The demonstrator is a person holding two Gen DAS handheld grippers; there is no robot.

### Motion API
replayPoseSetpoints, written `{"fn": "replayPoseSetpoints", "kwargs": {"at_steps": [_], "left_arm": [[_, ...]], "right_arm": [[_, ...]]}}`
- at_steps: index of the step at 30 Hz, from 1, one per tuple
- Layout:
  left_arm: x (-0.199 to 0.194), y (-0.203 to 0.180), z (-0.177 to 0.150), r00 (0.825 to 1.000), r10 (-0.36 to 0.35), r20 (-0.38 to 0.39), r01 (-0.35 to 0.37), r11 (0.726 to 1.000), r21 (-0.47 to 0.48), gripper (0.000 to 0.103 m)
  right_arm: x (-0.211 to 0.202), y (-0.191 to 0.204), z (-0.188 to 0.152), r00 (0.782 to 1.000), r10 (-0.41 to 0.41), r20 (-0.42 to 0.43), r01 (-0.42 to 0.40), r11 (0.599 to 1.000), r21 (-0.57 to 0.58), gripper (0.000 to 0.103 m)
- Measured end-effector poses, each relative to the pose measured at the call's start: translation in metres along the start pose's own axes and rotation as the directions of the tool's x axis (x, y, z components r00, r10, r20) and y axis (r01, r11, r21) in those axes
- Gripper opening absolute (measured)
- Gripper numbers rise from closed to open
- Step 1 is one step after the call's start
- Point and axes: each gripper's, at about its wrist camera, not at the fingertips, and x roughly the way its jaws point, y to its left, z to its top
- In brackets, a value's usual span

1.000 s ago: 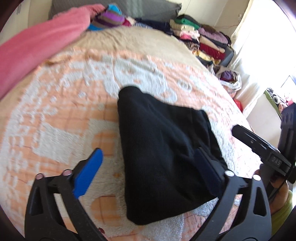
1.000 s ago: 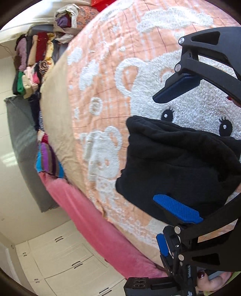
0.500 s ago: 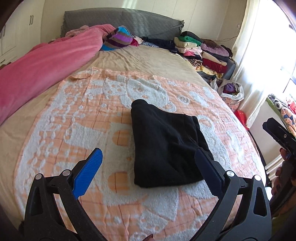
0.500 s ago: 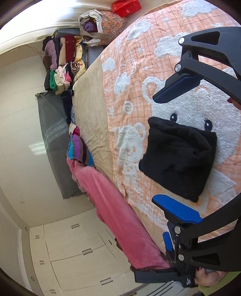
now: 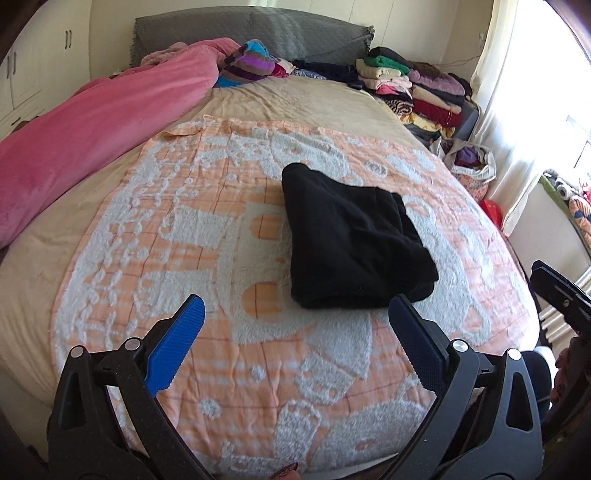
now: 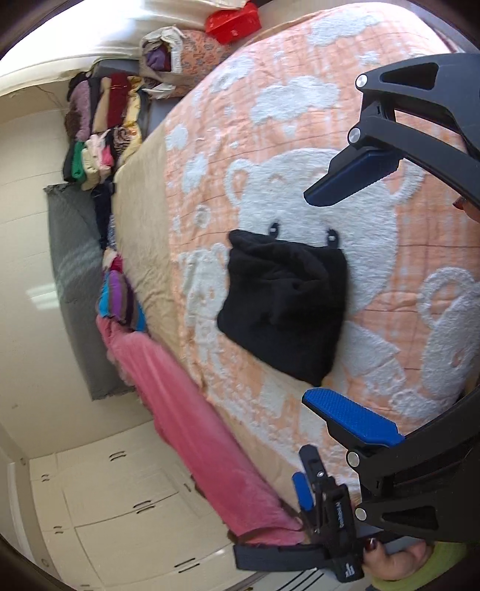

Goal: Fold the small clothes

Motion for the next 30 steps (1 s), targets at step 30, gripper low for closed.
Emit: {"fn": "replayPoseSetpoints", "kwargs": {"at_steps": [30], "left_arm": [[-0.010,-0.001,-0.014,1.000,0.030,0.006,-0.030,0.999,-0.016,0.094]], "right_arm": [[0.010,0.015,-0.021,0.997,-0.016,-0.070,0.011,0.998,-0.059,0.099]]}}
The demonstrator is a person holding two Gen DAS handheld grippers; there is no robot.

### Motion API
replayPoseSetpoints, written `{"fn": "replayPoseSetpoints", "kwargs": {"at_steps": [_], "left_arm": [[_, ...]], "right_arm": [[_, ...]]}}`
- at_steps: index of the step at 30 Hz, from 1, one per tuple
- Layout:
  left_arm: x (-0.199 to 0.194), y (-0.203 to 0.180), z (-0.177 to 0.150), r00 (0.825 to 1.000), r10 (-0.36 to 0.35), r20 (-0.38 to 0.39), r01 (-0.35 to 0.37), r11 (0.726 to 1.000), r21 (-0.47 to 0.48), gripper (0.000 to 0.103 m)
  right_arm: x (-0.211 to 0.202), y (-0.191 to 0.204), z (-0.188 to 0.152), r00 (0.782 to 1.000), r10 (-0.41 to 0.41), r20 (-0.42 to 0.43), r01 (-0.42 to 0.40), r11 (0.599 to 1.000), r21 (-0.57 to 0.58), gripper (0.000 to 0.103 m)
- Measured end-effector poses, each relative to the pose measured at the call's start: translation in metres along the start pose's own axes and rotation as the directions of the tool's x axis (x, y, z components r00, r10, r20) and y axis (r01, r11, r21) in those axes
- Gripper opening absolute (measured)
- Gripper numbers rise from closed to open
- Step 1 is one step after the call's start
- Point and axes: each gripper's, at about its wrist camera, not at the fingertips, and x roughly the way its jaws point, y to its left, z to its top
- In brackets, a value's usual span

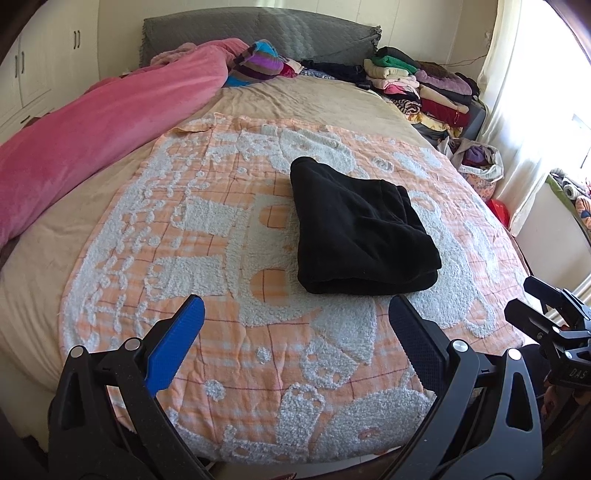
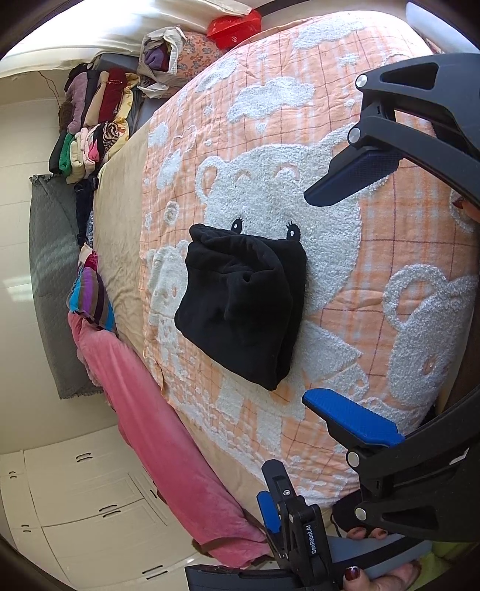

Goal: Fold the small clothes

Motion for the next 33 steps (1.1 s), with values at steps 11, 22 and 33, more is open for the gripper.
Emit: {"fn": "replayPoseSetpoints", "kwargs": {"at_steps": [11,22,33], "left_arm": [[-0.0014,-0.0016,0.0005,1.000,0.004,-0.006,-0.004,1.000,0.000,0.094],[-0.0022,-0.0002,0.0001,0.999,0.037,-0.007,-0.037,0.999,-0.004,0.094],[-0.0031,0.0023,0.0008,0.998,0.062,-0.011,-0.063,0.998,-0.006,0.094]], "right_arm": [[0.0000,-0.0001,-0.0010,1.000,-0.010,0.004,0.010,1.000,0.003,0.099],[-0.0014,-0.0009,-0.0003,1.000,-0.015,0.013,0.015,1.000,0.009,0.098],[-0.0012,0.0005,-0.0012,1.000,-0.022,0.013,0.022,1.000,0.009,0.099]]}}
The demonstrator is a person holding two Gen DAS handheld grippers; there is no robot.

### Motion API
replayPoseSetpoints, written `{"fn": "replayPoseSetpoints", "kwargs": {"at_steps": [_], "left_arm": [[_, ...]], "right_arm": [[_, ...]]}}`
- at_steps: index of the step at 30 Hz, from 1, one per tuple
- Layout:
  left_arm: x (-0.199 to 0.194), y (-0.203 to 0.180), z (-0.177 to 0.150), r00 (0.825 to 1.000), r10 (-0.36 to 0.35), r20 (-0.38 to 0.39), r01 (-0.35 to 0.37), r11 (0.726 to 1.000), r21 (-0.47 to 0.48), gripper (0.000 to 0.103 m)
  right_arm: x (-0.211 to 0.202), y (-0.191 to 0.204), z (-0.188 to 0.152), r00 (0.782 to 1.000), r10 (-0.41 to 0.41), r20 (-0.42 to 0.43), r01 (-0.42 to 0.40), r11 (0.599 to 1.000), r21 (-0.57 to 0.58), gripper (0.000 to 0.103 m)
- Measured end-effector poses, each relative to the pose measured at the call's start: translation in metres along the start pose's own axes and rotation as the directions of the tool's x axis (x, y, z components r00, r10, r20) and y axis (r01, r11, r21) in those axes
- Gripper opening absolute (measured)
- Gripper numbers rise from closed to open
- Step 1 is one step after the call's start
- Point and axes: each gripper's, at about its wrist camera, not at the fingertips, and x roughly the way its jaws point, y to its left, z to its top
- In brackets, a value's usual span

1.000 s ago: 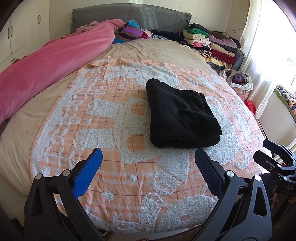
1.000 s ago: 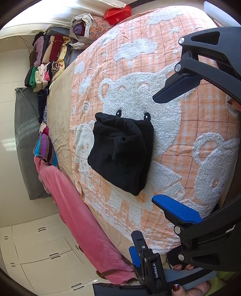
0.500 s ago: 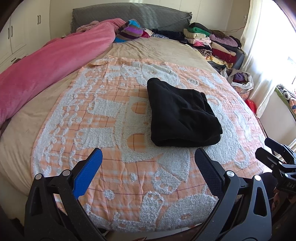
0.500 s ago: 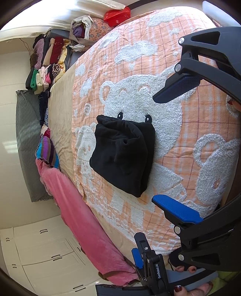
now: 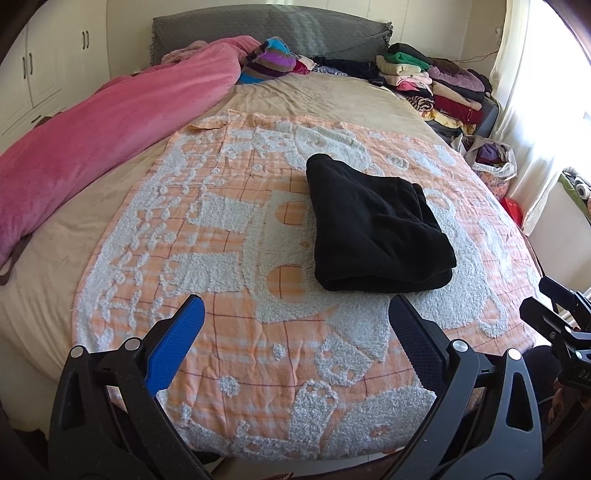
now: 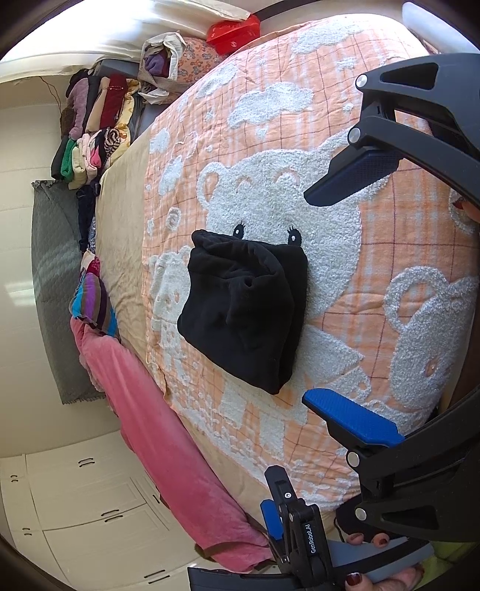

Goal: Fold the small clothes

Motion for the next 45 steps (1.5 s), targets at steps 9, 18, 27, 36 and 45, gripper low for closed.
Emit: {"fn": "replayPoseSetpoints", "kwargs": {"at_steps": [9,18,27,36,45], "left_arm": [[-0.0019,-0.0004,0.0003,1.000,0.014,0.001,-0.014,1.000,0.004,0.094],[-0.0026,0.0001,0.0007,1.000,0.031,0.003,-0.031,0.999,0.009,0.094],[-0.0014,-0.0017,0.0004,0.999,0.042,-0.004,-0.042,0.999,0.016,0.094],[0.0021,-0.0012,-0.0018,0.998,0.058,-0.014,-0.058,0.998,0.023,0.094],[0.0050,0.0000,-0.0012,0.995,0.091,-0.036,-0.090,0.995,0.029,0.094]], "right_arm": [[-0.0009,0.0007,-0.0005,1.000,-0.003,0.001,0.003,1.000,-0.005,0.099],[-0.0011,0.0026,0.0003,1.000,-0.009,0.001,0.009,1.000,-0.005,0.099],[-0.0018,0.0043,0.0004,1.000,-0.015,0.003,0.015,1.000,-0.009,0.099],[-0.0031,0.0023,0.0006,1.000,-0.019,0.003,0.019,1.000,0.009,0.099],[-0.0030,0.0008,0.0004,0.999,-0.034,-0.003,0.034,0.999,0.011,0.099]]}}
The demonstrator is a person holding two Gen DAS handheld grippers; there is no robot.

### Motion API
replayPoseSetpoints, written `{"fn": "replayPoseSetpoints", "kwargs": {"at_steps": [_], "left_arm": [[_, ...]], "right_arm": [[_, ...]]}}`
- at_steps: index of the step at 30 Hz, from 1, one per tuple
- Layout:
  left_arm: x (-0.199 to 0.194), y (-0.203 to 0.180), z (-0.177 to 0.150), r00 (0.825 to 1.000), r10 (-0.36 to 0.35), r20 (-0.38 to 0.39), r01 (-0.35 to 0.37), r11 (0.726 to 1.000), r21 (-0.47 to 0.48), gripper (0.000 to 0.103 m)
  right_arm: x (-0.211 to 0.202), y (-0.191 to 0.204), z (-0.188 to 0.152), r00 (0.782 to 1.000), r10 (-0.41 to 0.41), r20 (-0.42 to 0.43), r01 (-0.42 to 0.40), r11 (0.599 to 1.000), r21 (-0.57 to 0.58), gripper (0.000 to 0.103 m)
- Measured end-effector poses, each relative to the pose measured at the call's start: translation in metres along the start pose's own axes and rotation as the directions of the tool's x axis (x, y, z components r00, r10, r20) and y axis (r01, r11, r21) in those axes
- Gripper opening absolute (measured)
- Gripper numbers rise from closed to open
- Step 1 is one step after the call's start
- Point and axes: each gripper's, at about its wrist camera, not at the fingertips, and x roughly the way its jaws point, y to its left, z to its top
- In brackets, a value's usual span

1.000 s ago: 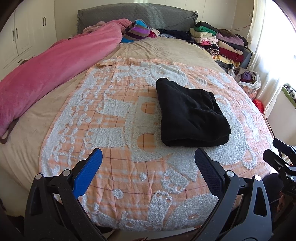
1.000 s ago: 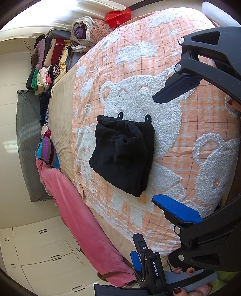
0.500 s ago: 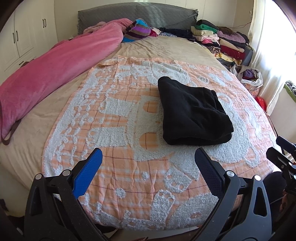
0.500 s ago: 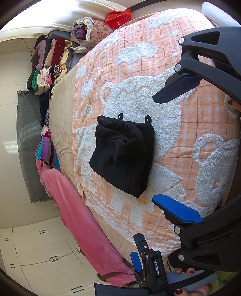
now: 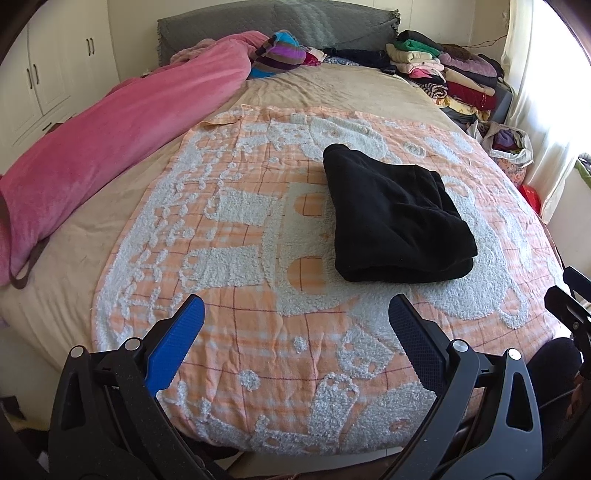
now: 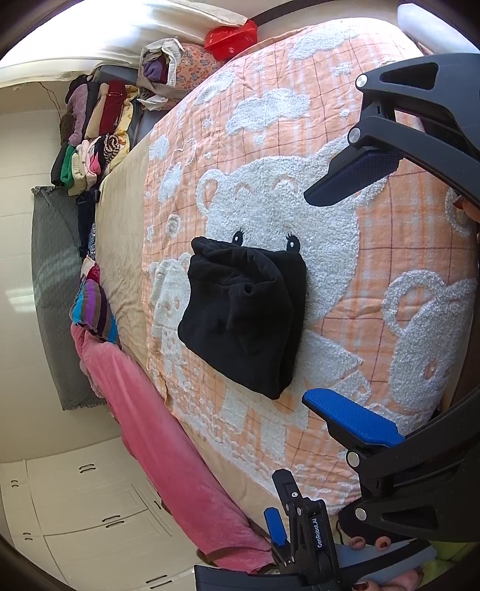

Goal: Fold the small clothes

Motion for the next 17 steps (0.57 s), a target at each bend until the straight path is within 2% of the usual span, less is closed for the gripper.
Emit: {"fn": "replayPoseSetpoints", "kwargs": {"at_steps": [4,7,10,12,15,17], "left_arm": [[0.004,0.002,0.001,0.997,0.078,-0.017,-0.078,0.997,0.005,0.094],[-0.002,0.006,0.001,0.994,0.104,0.028,-0.104,0.994,0.013,0.094],[-0.001,0.028,0.008,0.995,0.100,0.018,-0.099,0.994,-0.042,0.094],[0.005,0.052,0.015,0.995,0.104,-0.009,-0.105,0.990,-0.094,0.094],[0.021,0.110,0.024,0.989,0.135,-0.064,-0.145,0.970,-0.195,0.094],[0.034,0.161,0.031,0.979,0.179,-0.100,-0.200,0.943,-0.268,0.094]], "right_arm": [[-0.004,-0.005,0.000,1.000,-0.012,0.005,0.012,1.000,0.018,0.099],[-0.008,-0.014,0.001,1.000,-0.013,0.015,0.012,0.998,0.059,0.099],[-0.016,-0.036,0.002,0.999,-0.023,0.039,0.017,0.989,0.148,0.098],[-0.027,-0.066,0.002,0.997,-0.046,0.069,0.029,0.972,0.232,0.098],[-0.055,-0.147,-0.010,0.981,-0.179,0.077,0.132,0.902,0.412,0.098],[-0.085,-0.219,-0.037,0.950,-0.308,0.051,0.229,0.799,0.556,0.098]]}}
